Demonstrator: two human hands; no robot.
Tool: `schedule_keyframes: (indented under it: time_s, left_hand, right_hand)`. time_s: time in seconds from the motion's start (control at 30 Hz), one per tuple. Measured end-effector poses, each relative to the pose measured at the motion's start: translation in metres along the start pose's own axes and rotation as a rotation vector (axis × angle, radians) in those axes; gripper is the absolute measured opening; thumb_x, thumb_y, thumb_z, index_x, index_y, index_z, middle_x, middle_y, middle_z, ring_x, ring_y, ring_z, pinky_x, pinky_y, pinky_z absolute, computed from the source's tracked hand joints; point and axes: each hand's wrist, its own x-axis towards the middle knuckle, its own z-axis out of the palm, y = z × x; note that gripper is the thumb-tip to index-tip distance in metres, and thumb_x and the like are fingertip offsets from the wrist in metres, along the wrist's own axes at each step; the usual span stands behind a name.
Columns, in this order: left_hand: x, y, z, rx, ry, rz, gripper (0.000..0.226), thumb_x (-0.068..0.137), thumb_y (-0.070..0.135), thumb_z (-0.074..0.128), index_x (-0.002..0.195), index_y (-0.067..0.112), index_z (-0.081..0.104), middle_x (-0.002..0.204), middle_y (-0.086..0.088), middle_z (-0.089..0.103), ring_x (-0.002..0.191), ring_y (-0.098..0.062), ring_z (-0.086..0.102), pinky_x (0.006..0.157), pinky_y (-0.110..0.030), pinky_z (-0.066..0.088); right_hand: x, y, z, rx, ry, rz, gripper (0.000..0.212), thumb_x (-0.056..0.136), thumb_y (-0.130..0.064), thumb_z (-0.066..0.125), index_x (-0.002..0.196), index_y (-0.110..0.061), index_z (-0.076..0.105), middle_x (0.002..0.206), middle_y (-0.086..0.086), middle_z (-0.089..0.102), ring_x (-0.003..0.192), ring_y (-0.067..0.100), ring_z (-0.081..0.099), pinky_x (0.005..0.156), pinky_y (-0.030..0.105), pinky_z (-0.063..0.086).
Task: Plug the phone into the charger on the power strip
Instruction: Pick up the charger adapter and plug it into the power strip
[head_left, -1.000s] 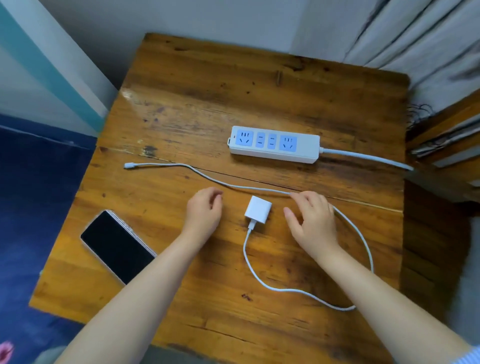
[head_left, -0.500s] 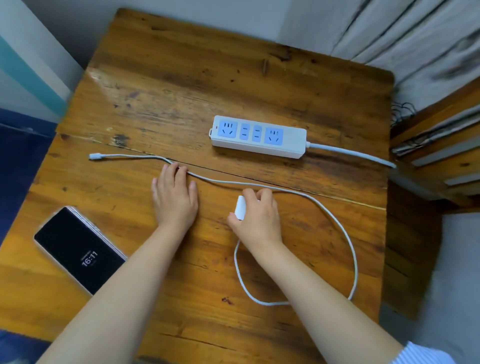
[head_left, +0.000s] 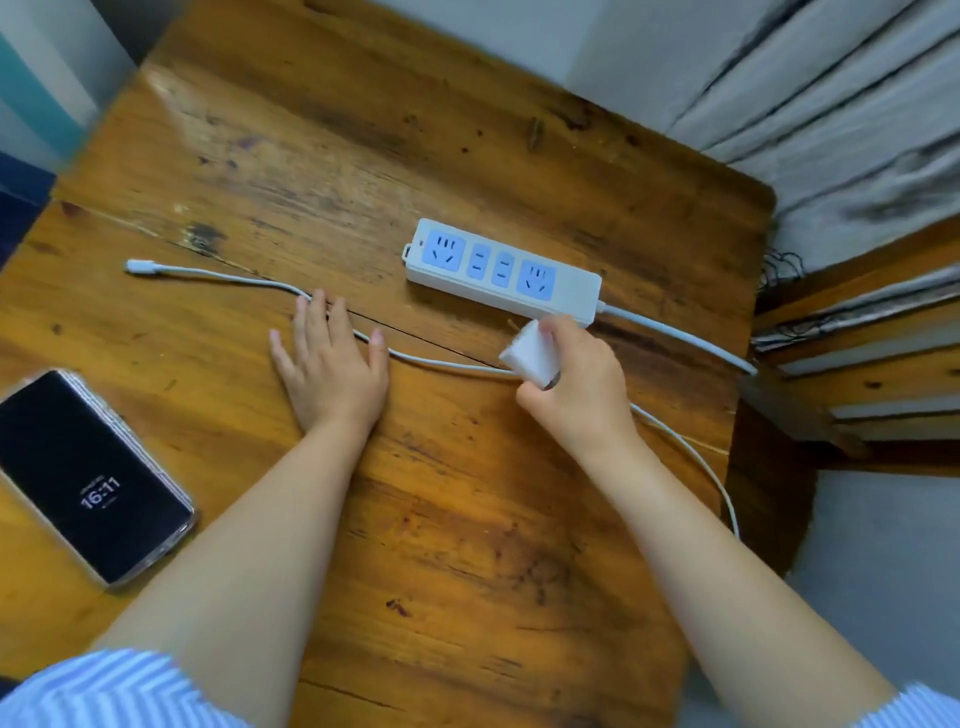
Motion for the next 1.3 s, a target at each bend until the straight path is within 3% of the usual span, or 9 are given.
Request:
schedule_keyframes:
  time_s: [0.17,0.37,0.57,0.67,0.73,0.8,1.13,1.23,1.3]
  left_hand:
    - [0.001,0.003,-0.001,0.006,-0.012,-0.025,0.053,0.090,0.031,0.043,0.137,0.008,0.034,0.153,-0.010,0.023,0.143,-0.022,0.012,0.116,-0.047,0.001]
    - [0.002,0.006,-0.004,0.039,-0.030,-0.046,0.053,0.090,0.033,0.042,0.137,0.010,0.032,0.154,-0.008,0.023,0.143,-0.021,0.011,0.116,-0.046,0.001]
    - [0.003,0.007,-0.006,0.038,-0.040,-0.070,0.052,0.090,0.033,0.043,0.137,0.011,0.034,0.153,-0.008,0.025,0.143,-0.020,0.012,0.116,-0.045,0.001]
    - [0.004,0.008,-0.006,0.058,-0.052,-0.087,0.053,0.089,0.033,0.042,0.137,0.013,0.033,0.153,-0.007,0.024,0.143,-0.020,0.012,0.116,-0.046,0.001]
    - [0.004,0.008,-0.007,0.061,-0.059,-0.092,0.054,0.089,0.034,0.042,0.138,0.013,0.032,0.153,-0.007,0.024,0.143,-0.020,0.012,0.116,-0.045,0.001]
    - [0.004,0.009,-0.007,0.058,-0.063,-0.095,0.054,0.089,0.034,0.042,0.138,0.013,0.033,0.153,-0.007,0.025,0.143,-0.020,0.013,0.115,-0.045,0.001]
    - [0.004,0.010,-0.009,0.071,-0.098,-0.092,0.053,0.090,0.035,0.042,0.137,0.012,0.033,0.152,-0.007,0.026,0.142,-0.021,0.013,0.116,-0.046,0.003]
    - [0.003,0.009,-0.009,0.053,-0.097,-0.092,0.051,0.091,0.033,0.040,0.137,0.012,0.034,0.152,-0.007,0.027,0.142,-0.021,0.014,0.115,-0.046,0.002]
    - [0.003,0.009,-0.009,0.039,-0.090,-0.089,0.048,0.093,0.030,0.037,0.137,0.012,0.034,0.152,-0.007,0.027,0.143,-0.020,0.013,0.115,-0.046,0.002]
  right_hand:
    - [0.053,-0.016,-0.030,-0.243,-0.025,-0.147,0.042,0.073,-0.010,0.064,0.113,-0.010,0.053,0.117,0.013,0.062,0.105,0.032,0.054,0.086,0.037,0.044]
    - [0.084,-0.036,-0.042,-0.504,-0.228,-0.212,0.038,0.076,-0.016,0.062,0.114,-0.012,0.056,0.116,0.012,0.059,0.104,0.032,0.054,0.083,0.040,0.049]
    - [0.101,-0.060,-0.042,-0.722,-0.398,-0.188,0.039,0.079,-0.019,0.063,0.117,-0.012,0.055,0.114,0.011,0.061,0.093,0.027,0.059,0.065,0.029,0.044]
    - [0.106,-0.073,-0.043,-0.826,-0.466,-0.237,0.032,0.082,-0.013,0.058,0.113,-0.008,0.056,0.093,0.008,0.062,0.076,0.024,0.058,0.054,0.024,0.041]
    - [0.108,-0.080,-0.042,-0.906,-0.506,-0.289,0.021,0.083,-0.009,0.056,0.104,-0.005,0.057,0.066,0.003,0.047,0.055,0.017,0.045,0.043,0.020,0.033]
    - [0.109,-0.087,-0.038,-0.961,-0.534,-0.350,0.019,0.082,-0.006,0.056,0.100,-0.005,0.058,0.058,0.002,0.035,0.049,0.014,0.037,0.040,0.020,0.029]
    - [0.117,-0.096,-0.027,-0.975,-0.605,-0.401,0.025,0.079,-0.009,0.060,0.104,-0.005,0.059,0.057,0.002,0.038,0.049,0.015,0.040,0.046,0.023,0.038]
    - [0.113,-0.098,-0.022,-1.028,-0.650,-0.443,0.030,0.082,-0.011,0.057,0.111,-0.005,0.055,0.069,0.004,0.044,0.050,0.016,0.039,0.053,0.026,0.043]
    - [0.111,-0.098,-0.020,-1.052,-0.653,-0.463,0.031,0.083,-0.011,0.056,0.114,-0.006,0.054,0.077,0.007,0.045,0.049,0.015,0.038,0.047,0.024,0.040]
